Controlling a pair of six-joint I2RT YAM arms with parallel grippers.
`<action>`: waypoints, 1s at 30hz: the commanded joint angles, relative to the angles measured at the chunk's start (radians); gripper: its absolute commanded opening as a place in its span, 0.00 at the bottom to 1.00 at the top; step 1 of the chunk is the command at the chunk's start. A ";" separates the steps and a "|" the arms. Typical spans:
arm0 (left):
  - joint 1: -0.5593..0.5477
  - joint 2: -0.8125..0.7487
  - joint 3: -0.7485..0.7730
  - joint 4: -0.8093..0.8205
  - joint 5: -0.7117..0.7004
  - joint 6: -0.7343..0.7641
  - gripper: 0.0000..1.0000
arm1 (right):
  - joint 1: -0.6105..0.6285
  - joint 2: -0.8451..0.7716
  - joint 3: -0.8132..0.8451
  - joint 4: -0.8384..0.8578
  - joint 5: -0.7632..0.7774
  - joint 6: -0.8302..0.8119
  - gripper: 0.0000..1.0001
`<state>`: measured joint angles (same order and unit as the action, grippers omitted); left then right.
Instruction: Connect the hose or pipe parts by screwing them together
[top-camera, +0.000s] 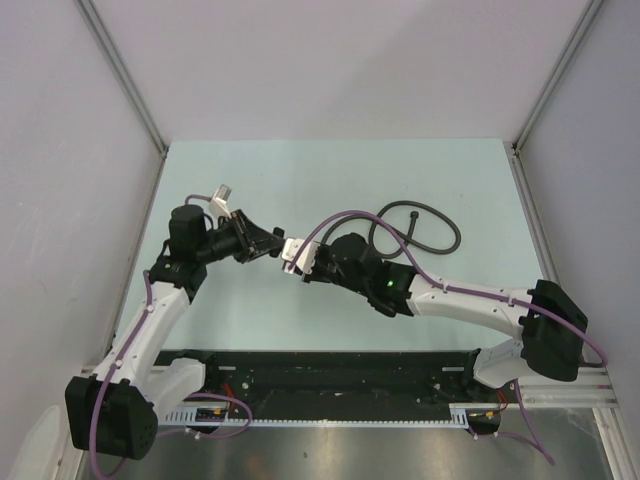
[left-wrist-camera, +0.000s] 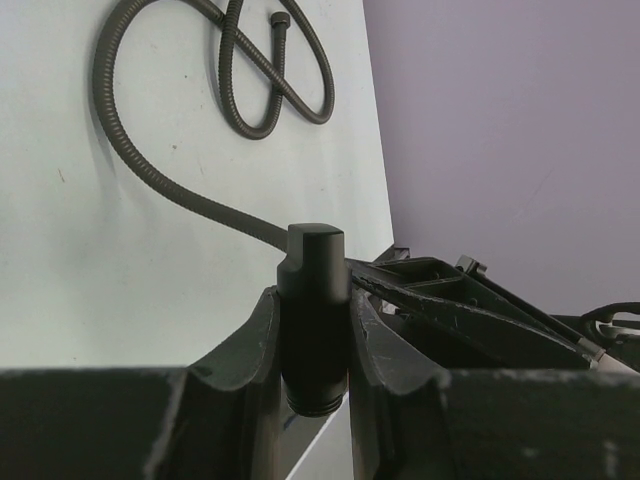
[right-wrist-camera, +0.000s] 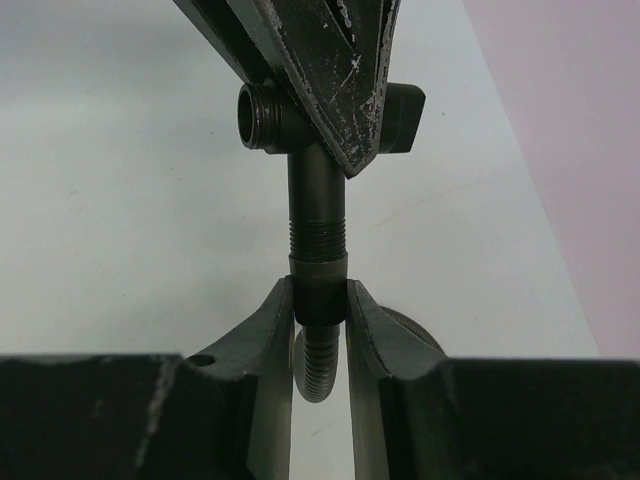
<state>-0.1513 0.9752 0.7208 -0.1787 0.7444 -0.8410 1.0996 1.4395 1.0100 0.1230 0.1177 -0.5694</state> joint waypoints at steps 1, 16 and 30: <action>-0.027 0.006 -0.011 0.018 0.075 -0.003 0.00 | 0.003 -0.062 0.012 0.125 -0.065 0.019 0.00; -0.129 0.063 0.011 0.041 0.076 0.125 0.00 | -0.055 -0.087 0.013 0.084 -0.181 0.109 0.00; -0.145 0.079 0.003 0.108 0.182 0.218 0.00 | -0.152 -0.126 0.012 0.018 -0.476 0.161 0.00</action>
<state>-0.2546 1.0367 0.7200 -0.0841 0.7929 -0.6724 0.9562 1.3643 0.9951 -0.0177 -0.1951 -0.4328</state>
